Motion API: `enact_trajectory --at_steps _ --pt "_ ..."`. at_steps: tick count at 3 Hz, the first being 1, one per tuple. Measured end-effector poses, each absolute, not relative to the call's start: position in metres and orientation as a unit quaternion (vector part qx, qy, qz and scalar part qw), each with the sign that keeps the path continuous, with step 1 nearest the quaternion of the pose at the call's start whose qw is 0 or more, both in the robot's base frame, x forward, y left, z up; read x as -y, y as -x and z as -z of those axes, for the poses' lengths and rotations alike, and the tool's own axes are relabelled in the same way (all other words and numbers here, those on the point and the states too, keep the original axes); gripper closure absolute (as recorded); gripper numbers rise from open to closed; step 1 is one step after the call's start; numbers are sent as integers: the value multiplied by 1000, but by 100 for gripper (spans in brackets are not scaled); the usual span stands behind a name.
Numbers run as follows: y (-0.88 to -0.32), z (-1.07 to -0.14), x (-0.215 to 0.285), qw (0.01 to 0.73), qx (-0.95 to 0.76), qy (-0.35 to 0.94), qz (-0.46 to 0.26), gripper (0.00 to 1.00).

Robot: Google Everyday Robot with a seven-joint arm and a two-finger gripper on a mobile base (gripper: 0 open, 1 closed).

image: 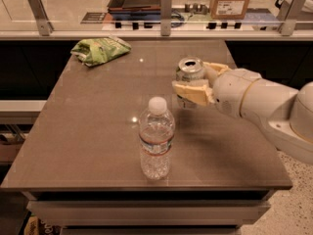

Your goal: Move 7up can near green jalapeno chip bag

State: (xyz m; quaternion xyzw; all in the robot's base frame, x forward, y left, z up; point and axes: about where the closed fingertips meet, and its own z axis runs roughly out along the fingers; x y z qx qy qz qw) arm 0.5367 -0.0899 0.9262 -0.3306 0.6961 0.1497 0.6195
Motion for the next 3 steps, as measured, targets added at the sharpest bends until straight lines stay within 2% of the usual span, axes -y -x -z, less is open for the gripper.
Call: enact_trajectory --at_steps 3 --pt "-649 -982 63 635 -656 375 -161 100"
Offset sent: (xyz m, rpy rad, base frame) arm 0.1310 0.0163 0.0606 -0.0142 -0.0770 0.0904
